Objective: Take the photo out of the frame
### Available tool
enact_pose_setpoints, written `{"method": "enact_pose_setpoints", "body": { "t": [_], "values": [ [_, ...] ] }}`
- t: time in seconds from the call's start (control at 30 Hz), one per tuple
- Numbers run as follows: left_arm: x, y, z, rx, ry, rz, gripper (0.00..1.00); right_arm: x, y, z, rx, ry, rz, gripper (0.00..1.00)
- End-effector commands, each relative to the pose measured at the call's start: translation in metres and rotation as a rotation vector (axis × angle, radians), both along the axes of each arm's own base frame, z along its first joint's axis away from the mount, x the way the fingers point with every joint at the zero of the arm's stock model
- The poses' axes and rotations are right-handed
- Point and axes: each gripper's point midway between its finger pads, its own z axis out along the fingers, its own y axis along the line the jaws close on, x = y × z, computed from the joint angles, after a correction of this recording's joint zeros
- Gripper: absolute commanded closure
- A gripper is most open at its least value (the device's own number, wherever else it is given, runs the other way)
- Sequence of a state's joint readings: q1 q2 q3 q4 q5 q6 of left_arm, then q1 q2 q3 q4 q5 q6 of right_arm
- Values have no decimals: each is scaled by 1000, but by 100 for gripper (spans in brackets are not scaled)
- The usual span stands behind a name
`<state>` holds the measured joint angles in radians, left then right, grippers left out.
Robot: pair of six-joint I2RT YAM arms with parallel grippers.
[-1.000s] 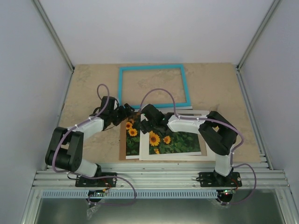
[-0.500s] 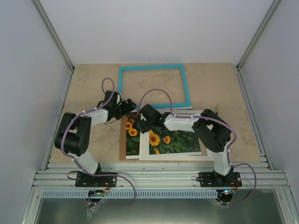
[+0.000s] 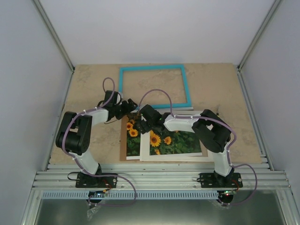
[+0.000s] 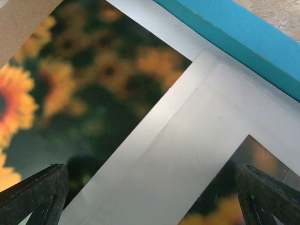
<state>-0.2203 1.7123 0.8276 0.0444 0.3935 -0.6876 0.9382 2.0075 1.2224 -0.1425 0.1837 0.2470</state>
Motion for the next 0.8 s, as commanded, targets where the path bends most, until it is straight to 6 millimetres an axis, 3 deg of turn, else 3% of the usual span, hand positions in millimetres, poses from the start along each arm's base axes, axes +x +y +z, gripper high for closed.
{"method": "enact_pose_setpoints", "body": {
  "t": [0.0,0.3,0.77],
  "values": [
    [-16,-10,-17,-40,85,-54,6,2,0,-10,-14,12,-4,2],
    [-26,-20,-12,-93,89,-93,7,0,1,-11,2,17,0,2],
    [-39,-27,3,-140,78,-101,7,7,-13,-15,22,41,-51,2]
  ]
}}
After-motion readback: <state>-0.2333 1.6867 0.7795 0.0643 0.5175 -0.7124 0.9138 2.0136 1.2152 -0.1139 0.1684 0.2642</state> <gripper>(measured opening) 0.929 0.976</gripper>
